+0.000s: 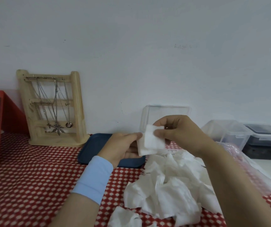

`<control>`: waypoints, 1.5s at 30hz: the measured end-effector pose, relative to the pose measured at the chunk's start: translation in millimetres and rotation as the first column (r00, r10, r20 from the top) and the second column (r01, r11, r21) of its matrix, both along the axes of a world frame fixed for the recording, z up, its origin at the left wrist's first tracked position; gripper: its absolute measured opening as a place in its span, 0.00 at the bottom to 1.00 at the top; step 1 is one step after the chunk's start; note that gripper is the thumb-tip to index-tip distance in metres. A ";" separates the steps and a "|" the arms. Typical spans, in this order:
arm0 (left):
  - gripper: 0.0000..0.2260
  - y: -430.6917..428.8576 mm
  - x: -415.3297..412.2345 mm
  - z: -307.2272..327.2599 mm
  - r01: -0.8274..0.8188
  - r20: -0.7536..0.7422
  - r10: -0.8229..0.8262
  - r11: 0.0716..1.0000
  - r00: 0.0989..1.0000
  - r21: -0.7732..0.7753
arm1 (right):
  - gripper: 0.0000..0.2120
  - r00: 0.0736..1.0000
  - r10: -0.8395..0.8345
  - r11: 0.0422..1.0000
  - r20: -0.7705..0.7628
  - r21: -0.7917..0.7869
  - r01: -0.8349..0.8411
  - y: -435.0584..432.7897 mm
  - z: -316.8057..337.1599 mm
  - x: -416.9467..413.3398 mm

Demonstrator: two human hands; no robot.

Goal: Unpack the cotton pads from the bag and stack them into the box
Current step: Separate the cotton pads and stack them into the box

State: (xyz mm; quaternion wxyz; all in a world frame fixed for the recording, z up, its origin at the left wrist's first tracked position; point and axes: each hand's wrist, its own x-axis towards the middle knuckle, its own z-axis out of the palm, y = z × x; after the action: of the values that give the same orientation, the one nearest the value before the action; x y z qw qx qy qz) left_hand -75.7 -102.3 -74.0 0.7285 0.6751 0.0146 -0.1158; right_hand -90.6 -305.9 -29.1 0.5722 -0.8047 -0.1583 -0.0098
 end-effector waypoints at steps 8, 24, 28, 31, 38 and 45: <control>0.10 -6.1 -5.6 3.8 0.058 0.037 -0.057 0.998 0.998 -0.009 | 0.13 0.991 -0.099 0.956 0.095 -0.266 0.121 9.8 -11.9 8.9; 0.15 25.5 11.3 -7.0 -0.030 0.150 0.003 0.984 0.989 0.178 | 0.07 0.993 0.114 0.759 0.034 -0.648 -0.065 33.4 -0.5 -13.4; 0.07 28.6 12.8 -6.2 -0.104 0.145 0.087 0.988 0.986 0.116 | 0.23 0.937 0.261 0.390 -0.231 -0.863 -0.321 65.0 -16.0 -24.9; 0.04 27.3 12.6 -5.8 -0.113 0.142 0.100 0.990 0.985 0.087 | 0.24 0.928 0.275 0.339 -0.252 -0.878 -0.339 71.2 -24.6 -24.6; 0.02 22.6 11.5 -7.0 -0.122 0.165 0.097 0.981 0.982 0.149 | 0.01 0.985 0.145 0.714 -0.089 -0.680 -0.167 41.7 -3.7 -19.4; 0.10 9.4 2.6 0.1 -0.015 0.061 0.021 0.994 0.998 -0.106 | 0.02 0.975 -0.191 0.980 -0.116 -0.081 0.182 26.5 -4.3 -6.2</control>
State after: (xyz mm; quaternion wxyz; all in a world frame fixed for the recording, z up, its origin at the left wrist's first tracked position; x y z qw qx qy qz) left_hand -73.1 -92.8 -73.9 0.7642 0.6388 -0.0081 -0.0888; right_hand -96.8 -279.4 -33.4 0.5487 -0.8346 -0.0469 -0.0083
